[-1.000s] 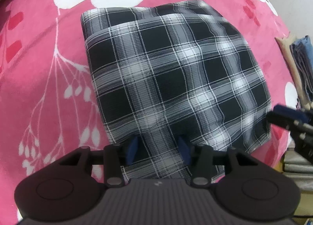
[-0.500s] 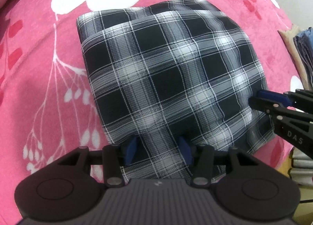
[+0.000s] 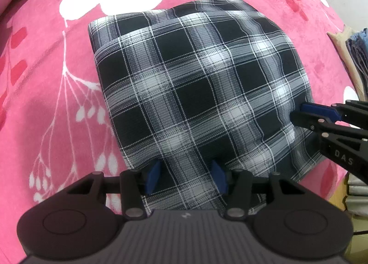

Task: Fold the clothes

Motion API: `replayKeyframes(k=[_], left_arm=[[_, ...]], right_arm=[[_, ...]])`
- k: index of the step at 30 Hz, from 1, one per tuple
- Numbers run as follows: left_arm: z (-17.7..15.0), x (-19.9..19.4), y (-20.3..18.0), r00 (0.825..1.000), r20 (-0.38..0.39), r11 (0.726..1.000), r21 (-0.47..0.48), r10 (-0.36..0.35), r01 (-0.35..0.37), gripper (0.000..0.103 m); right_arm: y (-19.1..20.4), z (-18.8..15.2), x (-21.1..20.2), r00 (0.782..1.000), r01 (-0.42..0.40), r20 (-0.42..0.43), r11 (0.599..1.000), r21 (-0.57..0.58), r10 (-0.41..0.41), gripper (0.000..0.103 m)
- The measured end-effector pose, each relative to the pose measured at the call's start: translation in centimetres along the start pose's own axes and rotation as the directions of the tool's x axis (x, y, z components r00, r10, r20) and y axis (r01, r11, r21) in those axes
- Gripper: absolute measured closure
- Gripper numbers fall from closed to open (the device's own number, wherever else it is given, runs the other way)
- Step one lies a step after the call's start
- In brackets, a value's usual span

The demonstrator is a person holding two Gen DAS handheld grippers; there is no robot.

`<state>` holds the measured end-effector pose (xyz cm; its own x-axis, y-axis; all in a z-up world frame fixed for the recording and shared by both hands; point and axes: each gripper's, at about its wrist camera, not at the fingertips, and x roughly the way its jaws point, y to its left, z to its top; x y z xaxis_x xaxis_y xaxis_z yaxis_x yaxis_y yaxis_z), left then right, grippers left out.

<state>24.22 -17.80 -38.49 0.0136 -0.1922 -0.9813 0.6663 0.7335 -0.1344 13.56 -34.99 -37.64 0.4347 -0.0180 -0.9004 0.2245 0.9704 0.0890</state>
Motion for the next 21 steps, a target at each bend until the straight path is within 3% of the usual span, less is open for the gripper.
replayKeyframes(k=[21], left_arm=[[-2.5,-1.1,0.7,0.998,0.062,0.998,-0.060,-0.031,0.035,0.048]], right_arm=[[-0.5,0.4,0.5,1.000,-0.026,-0.008,1.000,-0.006,0.026,0.085]])
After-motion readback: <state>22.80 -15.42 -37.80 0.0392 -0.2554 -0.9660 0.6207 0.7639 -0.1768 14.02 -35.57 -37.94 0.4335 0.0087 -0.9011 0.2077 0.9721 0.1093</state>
